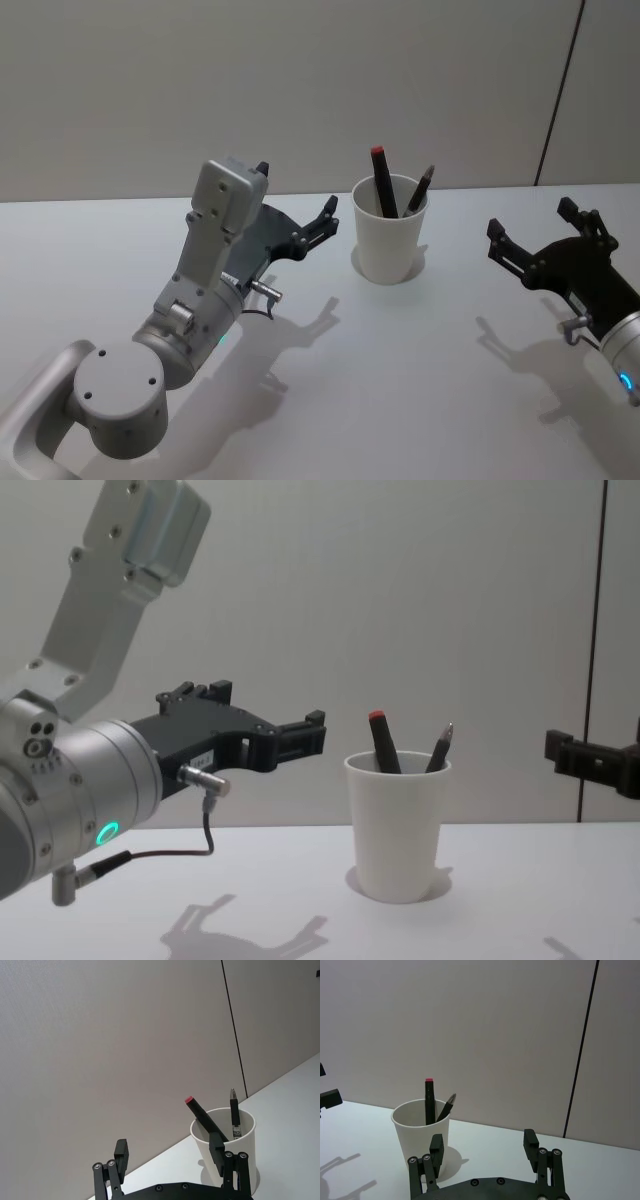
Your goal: Place the pen into the pen holder.
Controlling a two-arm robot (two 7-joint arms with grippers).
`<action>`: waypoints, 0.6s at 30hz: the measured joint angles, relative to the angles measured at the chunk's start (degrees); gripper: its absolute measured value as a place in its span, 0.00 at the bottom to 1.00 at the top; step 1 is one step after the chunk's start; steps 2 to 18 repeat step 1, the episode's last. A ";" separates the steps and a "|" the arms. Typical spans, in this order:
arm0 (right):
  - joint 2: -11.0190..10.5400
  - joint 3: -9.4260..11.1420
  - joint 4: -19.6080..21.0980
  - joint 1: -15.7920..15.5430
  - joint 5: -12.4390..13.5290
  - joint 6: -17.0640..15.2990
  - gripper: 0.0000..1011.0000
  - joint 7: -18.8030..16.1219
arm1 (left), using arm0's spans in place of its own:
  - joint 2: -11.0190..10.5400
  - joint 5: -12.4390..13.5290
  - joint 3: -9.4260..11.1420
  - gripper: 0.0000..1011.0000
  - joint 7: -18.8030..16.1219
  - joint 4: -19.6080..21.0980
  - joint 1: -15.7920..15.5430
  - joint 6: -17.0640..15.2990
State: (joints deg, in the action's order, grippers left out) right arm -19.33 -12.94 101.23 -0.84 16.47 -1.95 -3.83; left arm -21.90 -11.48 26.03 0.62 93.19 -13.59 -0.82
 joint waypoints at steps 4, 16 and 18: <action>0.00 0.00 0.00 0.00 0.00 0.00 0.99 0.00 | 0.00 0.00 0.00 0.99 0.00 -0.01 0.00 0.01; 0.00 0.00 0.00 0.00 0.00 0.00 0.99 0.00 | 0.00 0.00 0.00 0.99 0.00 -0.01 0.00 0.01; 0.00 0.00 0.00 0.00 0.00 0.00 0.99 0.00 | 0.00 0.00 0.00 0.99 0.00 -0.01 0.00 0.01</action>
